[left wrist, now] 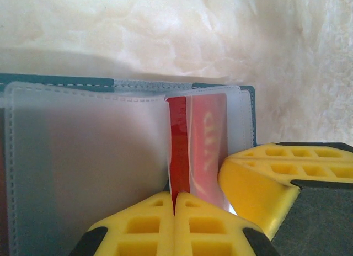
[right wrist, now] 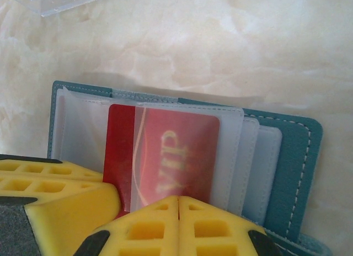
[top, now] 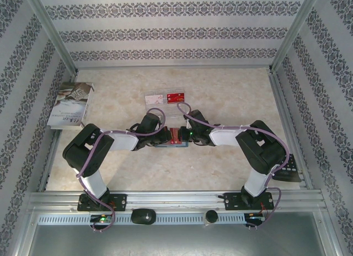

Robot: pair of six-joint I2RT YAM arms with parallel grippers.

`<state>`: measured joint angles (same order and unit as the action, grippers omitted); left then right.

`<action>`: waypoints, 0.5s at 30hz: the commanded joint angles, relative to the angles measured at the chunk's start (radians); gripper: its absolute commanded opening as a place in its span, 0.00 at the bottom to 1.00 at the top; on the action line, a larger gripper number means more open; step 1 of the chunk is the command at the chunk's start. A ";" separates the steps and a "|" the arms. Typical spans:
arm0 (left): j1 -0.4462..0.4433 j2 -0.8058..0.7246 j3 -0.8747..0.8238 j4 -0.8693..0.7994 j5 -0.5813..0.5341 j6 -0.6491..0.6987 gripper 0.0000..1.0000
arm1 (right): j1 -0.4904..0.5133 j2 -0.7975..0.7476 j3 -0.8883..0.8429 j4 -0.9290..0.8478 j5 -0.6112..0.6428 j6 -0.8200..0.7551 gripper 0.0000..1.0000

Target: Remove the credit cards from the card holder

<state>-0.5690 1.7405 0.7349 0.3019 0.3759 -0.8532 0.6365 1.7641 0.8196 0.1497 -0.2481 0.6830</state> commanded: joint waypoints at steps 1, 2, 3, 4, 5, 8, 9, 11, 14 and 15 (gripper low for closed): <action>-0.001 -0.029 -0.029 0.006 0.002 0.029 0.00 | -0.009 0.050 -0.016 -0.081 0.047 0.015 0.00; 0.003 -0.043 -0.036 0.005 0.001 0.043 0.00 | -0.010 0.053 -0.014 -0.090 0.054 0.016 0.00; 0.008 -0.054 -0.045 0.009 0.003 0.054 0.00 | -0.012 0.054 -0.017 -0.092 0.059 0.016 0.00; 0.016 -0.063 -0.057 0.022 0.010 0.059 0.00 | -0.012 0.052 -0.019 -0.094 0.066 0.018 0.00; 0.023 -0.070 -0.067 0.035 0.020 0.060 0.00 | -0.012 0.051 -0.020 -0.099 0.071 0.018 0.00; 0.035 -0.096 -0.090 0.038 0.037 0.076 0.00 | -0.016 0.045 -0.025 -0.101 0.077 0.019 0.00; 0.035 -0.104 -0.090 0.026 0.041 0.087 0.00 | -0.015 0.046 -0.026 -0.099 0.078 0.020 0.00; 0.036 -0.117 -0.085 -0.003 0.043 0.108 0.00 | -0.015 0.046 -0.026 -0.102 0.082 0.021 0.00; 0.036 -0.141 -0.083 -0.033 0.039 0.131 0.00 | -0.017 0.045 -0.028 -0.102 0.087 0.022 0.00; 0.036 -0.154 -0.083 -0.047 0.033 0.141 0.00 | -0.017 0.043 -0.028 -0.102 0.088 0.023 0.00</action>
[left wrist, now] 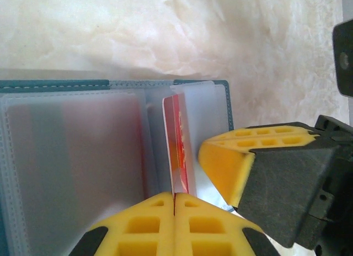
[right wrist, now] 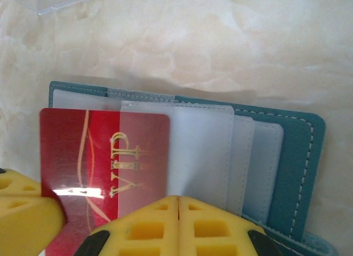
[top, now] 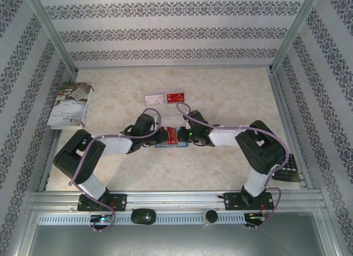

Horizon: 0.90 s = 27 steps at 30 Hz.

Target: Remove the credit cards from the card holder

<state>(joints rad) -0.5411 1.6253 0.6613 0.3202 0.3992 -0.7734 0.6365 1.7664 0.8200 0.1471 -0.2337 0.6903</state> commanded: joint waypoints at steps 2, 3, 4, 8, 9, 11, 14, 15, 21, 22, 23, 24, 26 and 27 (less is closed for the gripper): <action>0.011 -0.059 -0.006 -0.097 0.000 0.080 0.00 | -0.017 0.039 -0.030 -0.098 0.073 0.015 0.00; 0.014 -0.068 -0.002 -0.118 -0.003 0.089 0.00 | -0.017 0.038 -0.029 -0.097 0.072 0.014 0.00; 0.016 -0.076 0.004 -0.139 -0.008 0.097 0.00 | -0.017 0.038 -0.028 -0.098 0.071 0.014 0.00; 0.021 -0.107 0.022 -0.198 -0.020 0.127 0.00 | -0.018 0.028 -0.032 -0.083 0.063 0.011 0.00; 0.021 -0.116 0.029 -0.217 -0.024 0.133 0.00 | -0.018 0.025 -0.032 -0.078 0.059 0.009 0.00; 0.021 -0.136 0.042 -0.249 -0.032 0.148 0.00 | -0.019 0.017 -0.033 -0.060 0.048 -0.001 0.01; 0.025 -0.162 0.067 -0.299 -0.038 0.174 0.00 | -0.018 -0.004 -0.041 -0.012 0.025 -0.023 0.08; 0.027 -0.168 0.075 -0.316 -0.040 0.182 0.00 | -0.018 -0.012 -0.041 -0.006 0.019 -0.032 0.10; 0.042 -0.186 0.116 -0.379 -0.020 0.223 0.00 | -0.015 -0.081 -0.048 0.021 -0.003 -0.089 0.21; 0.048 -0.195 0.127 -0.393 -0.015 0.237 0.00 | -0.014 -0.099 -0.052 0.022 -0.003 -0.104 0.23; 0.052 -0.203 0.141 -0.407 -0.008 0.252 0.00 | -0.014 -0.117 -0.056 0.019 -0.001 -0.116 0.25; 0.056 -0.206 0.168 -0.433 0.005 0.278 0.00 | -0.012 -0.136 -0.057 0.009 0.003 -0.128 0.26; 0.063 -0.206 0.224 -0.501 0.000 0.330 0.00 | -0.013 -0.167 -0.064 -0.005 0.023 -0.136 0.27; 0.065 -0.205 0.263 -0.535 -0.011 0.363 0.00 | -0.012 -0.181 -0.072 -0.004 0.035 -0.135 0.27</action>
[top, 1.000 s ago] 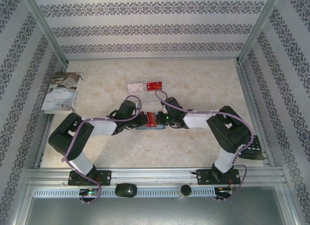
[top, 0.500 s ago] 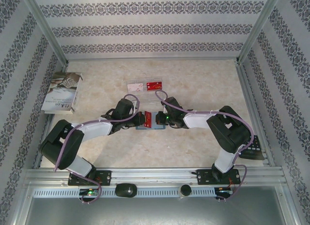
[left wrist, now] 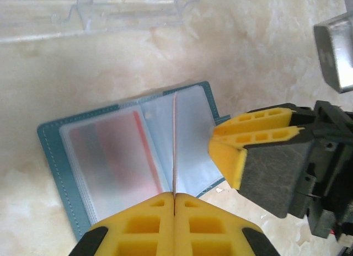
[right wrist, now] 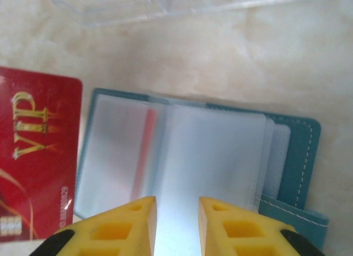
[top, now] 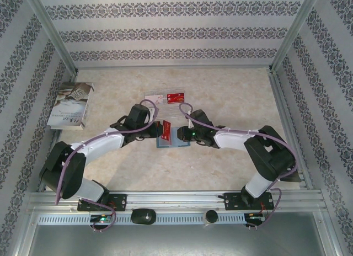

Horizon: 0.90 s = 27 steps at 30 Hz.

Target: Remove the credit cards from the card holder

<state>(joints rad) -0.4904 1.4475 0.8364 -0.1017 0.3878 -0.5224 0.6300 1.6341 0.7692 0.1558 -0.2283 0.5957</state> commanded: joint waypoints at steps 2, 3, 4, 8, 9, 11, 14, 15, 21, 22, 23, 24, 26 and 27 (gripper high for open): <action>0.018 -0.018 0.150 -0.164 -0.023 0.175 0.00 | -0.007 -0.069 -0.037 -0.010 0.051 -0.031 0.27; 0.020 -0.008 0.184 -0.184 -0.030 0.212 0.00 | -0.010 -0.080 -0.047 -0.007 0.059 -0.027 0.27; 0.023 0.003 0.223 -0.209 -0.044 0.248 0.00 | -0.010 -0.089 -0.056 -0.003 0.065 -0.018 0.27; 0.036 0.092 0.377 -0.314 -0.010 0.454 0.00 | -0.026 -0.134 -0.102 0.007 0.091 0.016 0.26; 0.041 0.119 0.420 -0.351 0.000 0.513 0.00 | -0.030 -0.149 -0.116 0.010 0.097 0.021 0.26; 0.044 0.158 0.498 -0.425 -0.004 0.635 0.00 | -0.041 -0.177 -0.132 0.004 0.107 0.021 0.26; 0.044 0.186 0.576 -0.490 -0.046 0.799 0.00 | -0.063 -0.208 -0.149 -0.004 0.112 0.027 0.25; 0.044 0.187 0.590 -0.500 -0.046 0.851 0.00 | -0.070 -0.215 -0.157 -0.002 0.112 0.031 0.25; 0.044 0.168 0.608 -0.513 -0.042 1.088 0.00 | -0.092 -0.219 -0.173 0.002 0.103 0.042 0.24; 0.043 0.172 0.622 -0.532 -0.050 1.120 0.00 | -0.094 -0.215 -0.173 0.002 0.100 0.043 0.24; 0.045 0.177 0.632 -0.543 -0.056 1.144 0.00 | -0.096 -0.211 -0.172 0.003 0.099 0.044 0.24; 0.045 0.183 0.640 -0.548 -0.052 1.167 0.00 | -0.098 -0.207 -0.174 0.003 0.099 0.045 0.24; 0.047 0.205 0.656 -0.539 -0.017 1.192 0.00 | -0.101 -0.201 -0.181 0.009 0.103 0.054 0.24; 0.047 0.224 0.670 -0.538 0.003 1.201 0.00 | -0.102 -0.197 -0.187 0.011 0.106 0.058 0.24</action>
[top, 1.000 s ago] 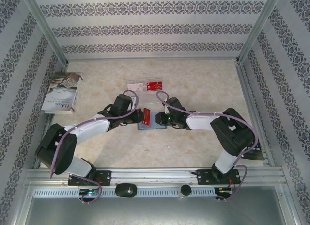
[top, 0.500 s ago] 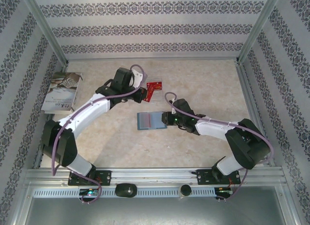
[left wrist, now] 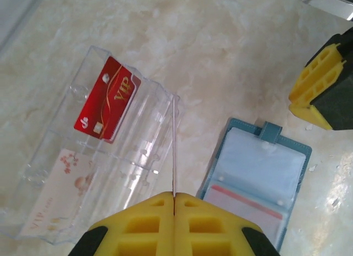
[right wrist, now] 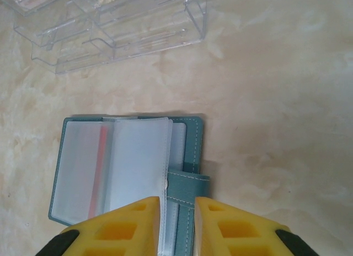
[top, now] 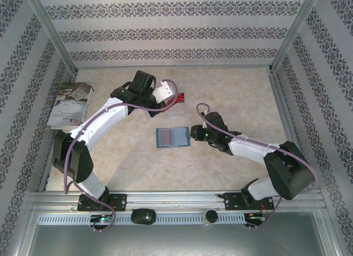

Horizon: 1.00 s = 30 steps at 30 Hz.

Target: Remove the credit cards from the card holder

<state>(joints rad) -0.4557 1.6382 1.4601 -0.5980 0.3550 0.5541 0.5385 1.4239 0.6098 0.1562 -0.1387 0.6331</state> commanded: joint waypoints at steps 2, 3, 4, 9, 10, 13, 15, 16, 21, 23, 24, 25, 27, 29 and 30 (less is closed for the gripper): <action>0.012 0.082 0.101 -0.068 0.072 0.148 0.00 | -0.015 0.012 -0.038 0.009 0.022 0.027 0.23; 0.010 0.109 0.127 -0.080 0.083 0.165 0.00 | -0.019 0.013 -0.044 0.007 0.022 0.029 0.23; 0.010 0.133 0.150 -0.088 0.088 0.181 0.00 | -0.024 0.012 -0.048 0.004 0.022 0.031 0.23; 0.012 0.237 0.269 -0.140 0.102 0.261 0.00 | -0.051 -0.007 -0.076 -0.010 0.028 0.042 0.23; 0.011 0.263 0.306 -0.161 0.103 0.278 0.00 | -0.057 -0.010 -0.077 -0.016 0.029 0.042 0.23; 0.009 0.331 0.391 -0.201 0.086 0.316 0.00 | -0.072 -0.005 -0.080 -0.027 0.028 0.042 0.23; 0.004 0.369 0.430 -0.220 0.075 0.341 0.00 | -0.078 0.001 -0.087 -0.028 0.028 0.045 0.23; 0.003 0.386 0.446 -0.225 0.067 0.354 0.00 | -0.081 0.006 -0.088 -0.027 0.024 0.045 0.23; -0.015 0.454 0.505 -0.260 0.016 0.411 0.00 | -0.095 0.036 -0.090 -0.021 0.016 0.050 0.23; -0.014 0.471 0.524 -0.266 0.001 0.426 0.00 | -0.099 0.045 -0.086 -0.017 0.010 0.053 0.23; -0.015 0.474 0.524 -0.265 -0.003 0.432 0.00 | -0.099 0.049 -0.084 -0.016 0.010 0.051 0.23; -0.017 0.476 0.525 -0.267 -0.002 0.438 0.00 | -0.101 0.052 -0.082 -0.015 0.009 0.051 0.23; -0.022 0.484 0.523 -0.261 -0.020 0.451 0.00 | -0.104 0.062 -0.079 -0.013 0.005 0.050 0.23; -0.029 0.498 0.524 -0.255 -0.054 0.466 0.00 | -0.107 0.074 -0.077 -0.005 -0.002 0.050 0.23; -0.032 0.503 0.523 -0.251 -0.064 0.473 0.00 | -0.109 0.077 -0.077 -0.003 -0.005 0.051 0.23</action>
<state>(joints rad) -0.4725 2.1235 1.9549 -0.8089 0.3305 0.9665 0.4442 1.4841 0.5316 0.1398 -0.1318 0.6773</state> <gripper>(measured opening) 0.043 0.233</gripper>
